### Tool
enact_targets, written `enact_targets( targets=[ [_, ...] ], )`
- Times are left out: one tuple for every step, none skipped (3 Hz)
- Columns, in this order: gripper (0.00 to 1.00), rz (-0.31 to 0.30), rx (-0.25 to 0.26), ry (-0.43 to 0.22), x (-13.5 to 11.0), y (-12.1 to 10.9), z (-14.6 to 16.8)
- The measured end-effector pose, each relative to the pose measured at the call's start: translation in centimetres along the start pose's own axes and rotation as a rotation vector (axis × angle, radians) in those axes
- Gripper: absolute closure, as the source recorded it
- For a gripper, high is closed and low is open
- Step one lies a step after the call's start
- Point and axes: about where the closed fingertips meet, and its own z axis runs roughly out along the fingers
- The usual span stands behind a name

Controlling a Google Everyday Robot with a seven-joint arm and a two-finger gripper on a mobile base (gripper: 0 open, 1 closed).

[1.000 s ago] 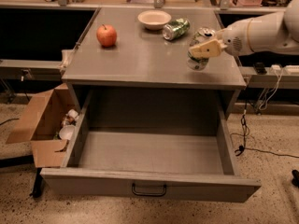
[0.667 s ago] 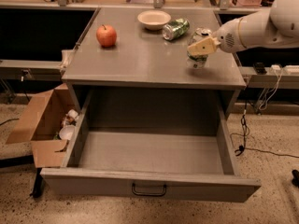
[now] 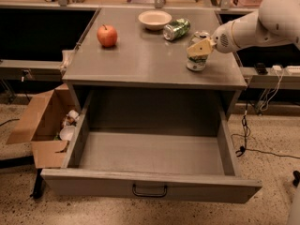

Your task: Pick 7up can from top drawer and place on counter

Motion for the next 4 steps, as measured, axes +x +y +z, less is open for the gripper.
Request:
enact_targets(
  targets=[
    [0.62,0.000,0.000,0.000,0.0,0.0,0.0],
    [0.37,0.000,0.000,0.000,0.0,0.0,0.0],
    [0.15,0.000,0.000,0.000,0.0,0.0,0.0],
    [0.00,-0.010,-0.029,-0.052,-1.4,0.7,-0.4]
  ],
)
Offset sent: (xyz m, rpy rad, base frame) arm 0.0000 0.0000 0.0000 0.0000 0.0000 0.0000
